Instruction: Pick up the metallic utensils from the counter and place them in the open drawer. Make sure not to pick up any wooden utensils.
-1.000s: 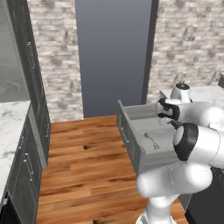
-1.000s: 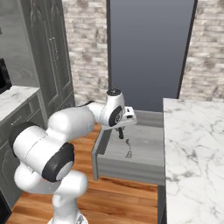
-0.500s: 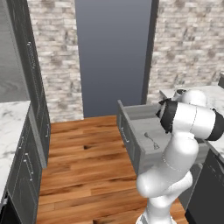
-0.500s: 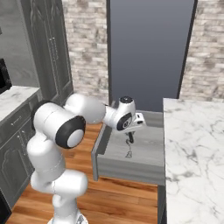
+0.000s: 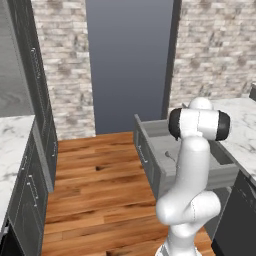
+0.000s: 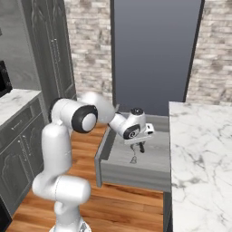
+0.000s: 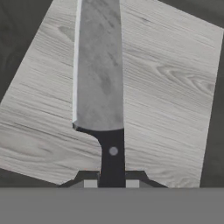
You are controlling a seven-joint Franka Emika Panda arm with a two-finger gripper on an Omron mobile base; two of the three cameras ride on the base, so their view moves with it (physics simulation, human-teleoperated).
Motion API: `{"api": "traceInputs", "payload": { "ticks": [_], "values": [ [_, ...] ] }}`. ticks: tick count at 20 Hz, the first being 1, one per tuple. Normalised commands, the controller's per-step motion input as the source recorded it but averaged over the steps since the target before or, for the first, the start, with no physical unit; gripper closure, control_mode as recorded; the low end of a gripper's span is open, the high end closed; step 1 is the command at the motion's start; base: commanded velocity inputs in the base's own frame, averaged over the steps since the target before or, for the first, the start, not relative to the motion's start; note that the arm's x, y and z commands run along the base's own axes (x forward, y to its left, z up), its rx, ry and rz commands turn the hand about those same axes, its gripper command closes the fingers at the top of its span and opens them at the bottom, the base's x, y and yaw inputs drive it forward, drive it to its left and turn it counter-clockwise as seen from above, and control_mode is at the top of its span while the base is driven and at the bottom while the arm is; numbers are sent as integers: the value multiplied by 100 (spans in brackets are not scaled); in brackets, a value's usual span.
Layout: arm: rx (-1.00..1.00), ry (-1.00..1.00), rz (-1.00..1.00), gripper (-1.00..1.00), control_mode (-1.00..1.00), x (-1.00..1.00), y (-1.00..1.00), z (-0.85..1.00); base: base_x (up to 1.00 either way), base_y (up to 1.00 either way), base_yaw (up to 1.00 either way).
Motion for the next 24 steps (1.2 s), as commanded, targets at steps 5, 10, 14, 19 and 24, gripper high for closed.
{"api": "traceInputs", "payload": {
  "ticks": [5,10,14,19,24],
  "values": [
    [0,4,0,100,-100,45,-19,-37,0,0,0],
    [0,4,0,100,-100,40,-10,-40,0,0,0],
    [0,3,0,100,-100,42,0,-53,0,0,0],
    [0,2,0,100,-100,39,0,-53,0,0,0],
    [0,1,0,100,-100,33,0,-47,0,0,0]
  ]
}}
